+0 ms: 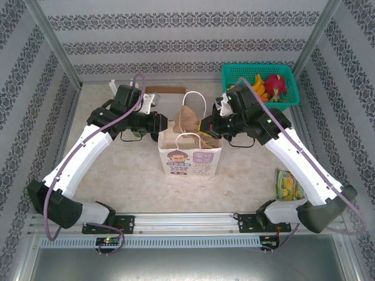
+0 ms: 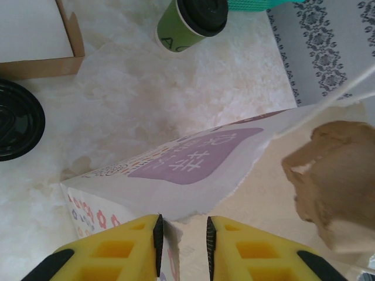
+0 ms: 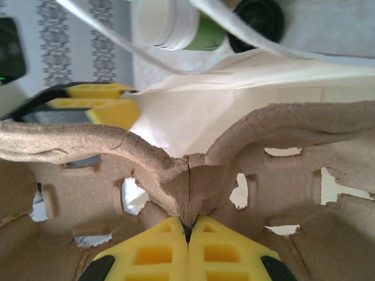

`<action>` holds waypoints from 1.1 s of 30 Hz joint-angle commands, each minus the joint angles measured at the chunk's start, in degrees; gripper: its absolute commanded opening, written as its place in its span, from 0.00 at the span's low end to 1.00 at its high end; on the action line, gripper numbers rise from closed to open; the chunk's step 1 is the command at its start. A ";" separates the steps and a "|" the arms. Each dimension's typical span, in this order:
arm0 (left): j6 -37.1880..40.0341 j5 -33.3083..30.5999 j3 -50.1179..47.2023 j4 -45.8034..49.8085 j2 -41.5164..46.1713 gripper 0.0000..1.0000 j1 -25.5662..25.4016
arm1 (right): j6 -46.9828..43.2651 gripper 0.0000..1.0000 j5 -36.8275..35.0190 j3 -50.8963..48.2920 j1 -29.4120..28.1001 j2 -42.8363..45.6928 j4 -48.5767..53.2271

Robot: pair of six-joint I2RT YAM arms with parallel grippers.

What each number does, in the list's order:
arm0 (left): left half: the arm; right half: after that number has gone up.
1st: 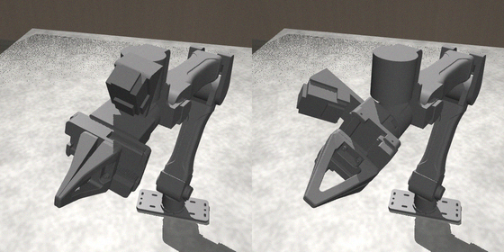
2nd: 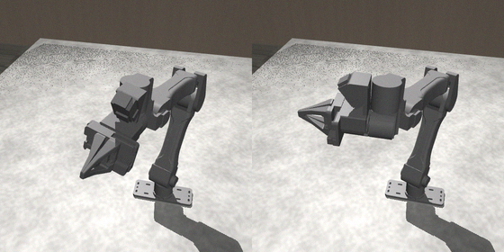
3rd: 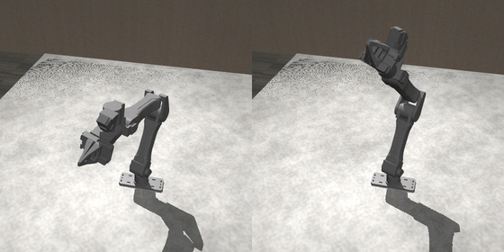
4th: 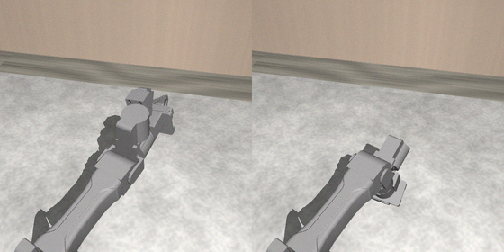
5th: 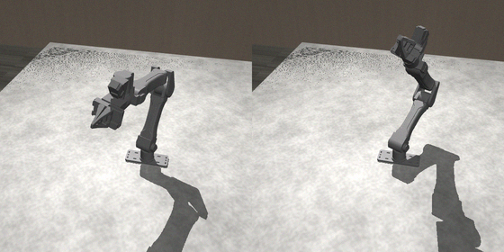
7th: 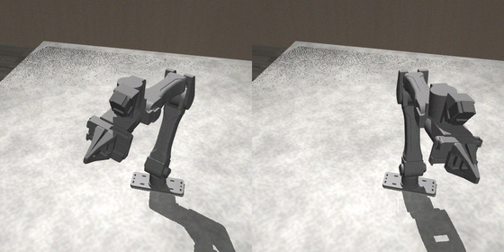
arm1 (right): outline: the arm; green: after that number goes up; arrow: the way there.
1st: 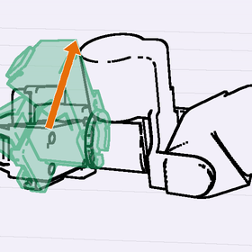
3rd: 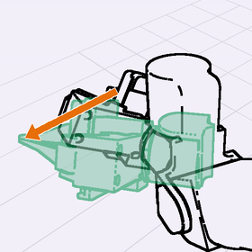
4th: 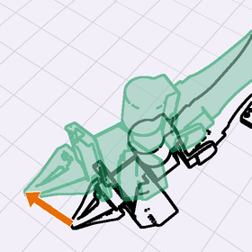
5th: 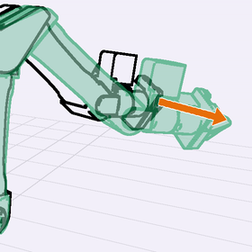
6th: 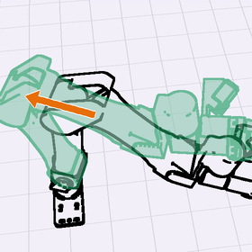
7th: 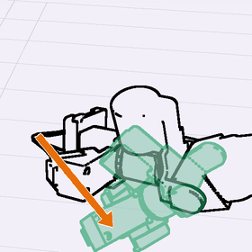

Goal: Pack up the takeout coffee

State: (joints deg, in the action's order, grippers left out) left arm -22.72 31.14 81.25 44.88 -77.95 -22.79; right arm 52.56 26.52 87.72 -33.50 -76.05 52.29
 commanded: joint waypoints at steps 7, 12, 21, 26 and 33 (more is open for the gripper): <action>-1.54 8.37 -4.02 -5.44 3.86 0.29 -0.25 | -12.05 0.00 -14.45 19.45 -2.30 -13.69 21.92; -1.56 9.09 -3.87 -5.88 3.79 0.31 -0.95 | -17.37 0.00 -16.78 27.43 -4.29 -20.91 30.30; 2.32 7.04 -1.98 -3.49 3.64 0.43 -0.95 | -18.98 0.00 -21.70 28.41 -5.02 -23.71 32.96; 5.80 5.78 0.28 -2.78 3.27 0.53 -0.68 | -18.61 0.00 -25.91 25.65 -5.45 -23.23 31.46; 12.08 7.18 2.98 -9.03 -1.44 0.74 -0.87 | -19.13 0.00 -26.00 20.86 -5.58 -22.60 26.00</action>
State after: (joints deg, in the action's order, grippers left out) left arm -15.62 37.50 82.02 39.81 -76.99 -23.24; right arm 34.28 2.85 109.89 -38.15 -99.88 79.64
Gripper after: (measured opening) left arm 0.733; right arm 0.065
